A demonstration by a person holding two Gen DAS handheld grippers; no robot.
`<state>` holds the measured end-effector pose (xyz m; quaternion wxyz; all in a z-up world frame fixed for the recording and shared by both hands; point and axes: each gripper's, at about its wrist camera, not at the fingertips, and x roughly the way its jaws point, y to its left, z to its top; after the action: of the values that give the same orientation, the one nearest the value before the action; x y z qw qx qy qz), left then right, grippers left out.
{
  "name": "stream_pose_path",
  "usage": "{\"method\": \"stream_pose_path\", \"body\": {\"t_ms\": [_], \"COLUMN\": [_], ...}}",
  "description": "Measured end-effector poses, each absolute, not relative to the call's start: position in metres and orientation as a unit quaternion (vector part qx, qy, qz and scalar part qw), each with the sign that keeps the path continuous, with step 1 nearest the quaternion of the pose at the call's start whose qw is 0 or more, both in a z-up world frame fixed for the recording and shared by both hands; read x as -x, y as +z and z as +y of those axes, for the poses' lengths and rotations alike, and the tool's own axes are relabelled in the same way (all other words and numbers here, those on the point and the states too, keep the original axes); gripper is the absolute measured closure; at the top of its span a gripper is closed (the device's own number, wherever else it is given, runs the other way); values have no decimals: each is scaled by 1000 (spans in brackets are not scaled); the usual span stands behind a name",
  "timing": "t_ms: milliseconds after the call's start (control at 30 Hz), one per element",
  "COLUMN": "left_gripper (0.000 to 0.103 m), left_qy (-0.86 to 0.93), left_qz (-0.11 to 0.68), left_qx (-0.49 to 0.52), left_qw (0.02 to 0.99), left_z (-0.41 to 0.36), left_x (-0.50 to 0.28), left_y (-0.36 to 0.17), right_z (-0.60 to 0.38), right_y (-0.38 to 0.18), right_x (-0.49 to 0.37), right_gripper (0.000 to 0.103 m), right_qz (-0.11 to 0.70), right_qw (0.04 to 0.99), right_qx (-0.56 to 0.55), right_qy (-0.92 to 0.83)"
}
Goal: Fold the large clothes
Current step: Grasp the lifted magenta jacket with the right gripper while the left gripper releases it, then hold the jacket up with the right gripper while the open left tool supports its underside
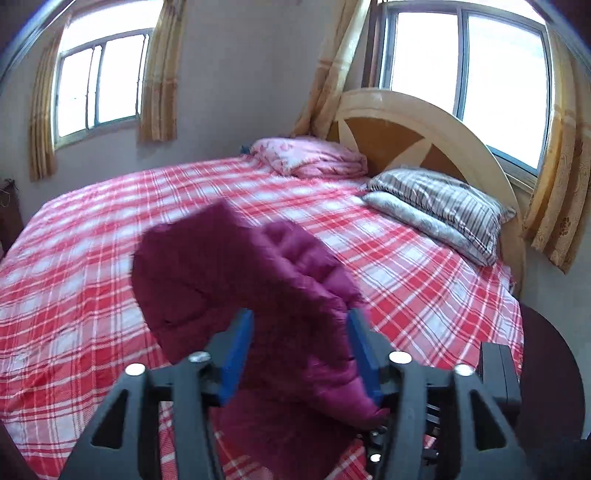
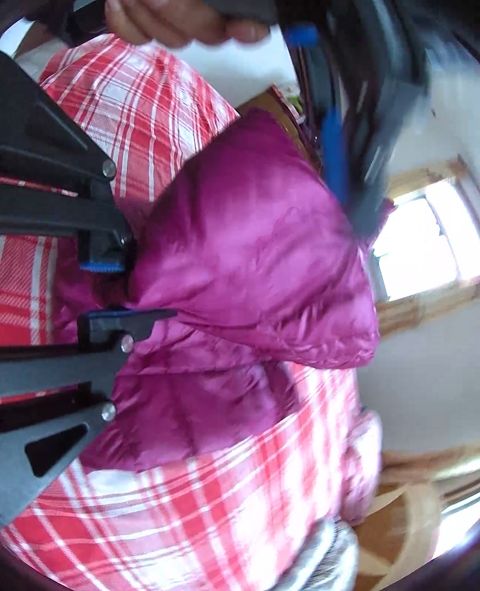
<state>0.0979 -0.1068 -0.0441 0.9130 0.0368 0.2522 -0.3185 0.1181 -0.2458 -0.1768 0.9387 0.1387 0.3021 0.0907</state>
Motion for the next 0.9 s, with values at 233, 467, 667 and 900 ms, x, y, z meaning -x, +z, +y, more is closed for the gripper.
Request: {"method": "stream_pose_path", "body": {"t_ms": [233, 467, 667, 900], "left_gripper": [6, 6, 6, 6], "left_qy": [-245, -258, -271, -251], "left_qz": [262, 305, 294, 254], "left_qx": [-88, -88, -86, -93], "left_qw": [929, 912, 912, 930], "left_z": [-118, -132, -127, -111], "left_x": [-152, -179, -172, -177], "left_y": [-113, -169, -157, -134], "right_z": [-278, -296, -281, -279], "right_y": [-194, -162, -90, -95], "right_x": [-120, -82, -104, -221], "right_gripper": [86, 67, 66, 56], "right_qz": [337, 290, 206, 288], "right_qw": [917, 937, 970, 951], "right_qx": [-202, -196, -131, -103], "right_qy": [67, -4, 0, 36]}}
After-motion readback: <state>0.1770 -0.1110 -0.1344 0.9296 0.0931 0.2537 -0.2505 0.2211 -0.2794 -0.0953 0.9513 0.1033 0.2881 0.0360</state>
